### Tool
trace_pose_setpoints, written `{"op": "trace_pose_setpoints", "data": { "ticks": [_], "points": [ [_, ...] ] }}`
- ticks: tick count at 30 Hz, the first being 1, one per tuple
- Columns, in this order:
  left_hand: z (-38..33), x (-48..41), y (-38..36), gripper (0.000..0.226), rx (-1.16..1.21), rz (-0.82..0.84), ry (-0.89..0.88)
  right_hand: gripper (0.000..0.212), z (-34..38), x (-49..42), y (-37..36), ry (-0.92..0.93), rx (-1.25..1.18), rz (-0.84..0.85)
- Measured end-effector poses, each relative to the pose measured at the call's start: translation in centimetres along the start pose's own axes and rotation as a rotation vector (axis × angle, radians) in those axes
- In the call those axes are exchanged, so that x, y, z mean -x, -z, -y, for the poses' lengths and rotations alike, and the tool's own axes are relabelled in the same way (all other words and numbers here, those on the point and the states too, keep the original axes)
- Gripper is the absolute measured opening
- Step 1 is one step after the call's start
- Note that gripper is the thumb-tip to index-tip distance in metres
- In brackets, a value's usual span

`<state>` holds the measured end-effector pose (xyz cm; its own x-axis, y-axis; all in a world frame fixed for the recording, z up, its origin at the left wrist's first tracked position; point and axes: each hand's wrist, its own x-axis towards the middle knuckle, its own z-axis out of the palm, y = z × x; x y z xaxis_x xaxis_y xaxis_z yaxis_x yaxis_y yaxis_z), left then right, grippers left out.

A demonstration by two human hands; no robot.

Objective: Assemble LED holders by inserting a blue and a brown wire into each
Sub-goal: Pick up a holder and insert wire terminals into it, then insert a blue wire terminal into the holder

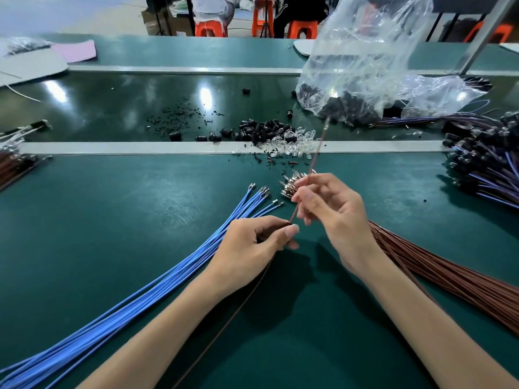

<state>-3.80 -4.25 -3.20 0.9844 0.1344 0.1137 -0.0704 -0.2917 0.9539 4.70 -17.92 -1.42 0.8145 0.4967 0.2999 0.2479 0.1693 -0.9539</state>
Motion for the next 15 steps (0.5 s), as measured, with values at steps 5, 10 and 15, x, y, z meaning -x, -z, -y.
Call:
{"op": "trace_pose_setpoints", "data": {
  "ticks": [5,10,15],
  "points": [
    [-0.1,0.0,-0.2,0.021,0.031,-0.015,-0.027,0.004,0.2,-0.1,0.4,-0.091,0.01,0.002],
    [-0.2,0.1,-0.1,0.015,0.079,-0.031,-0.069,0.022,0.0,0.2,0.1,-0.132,0.023,0.196],
    [-0.4,0.2,-0.1,0.01,0.09,-0.2,-0.116,0.017,-0.8,-0.4,0.0,-0.111,0.155,0.073]
  ]
}}
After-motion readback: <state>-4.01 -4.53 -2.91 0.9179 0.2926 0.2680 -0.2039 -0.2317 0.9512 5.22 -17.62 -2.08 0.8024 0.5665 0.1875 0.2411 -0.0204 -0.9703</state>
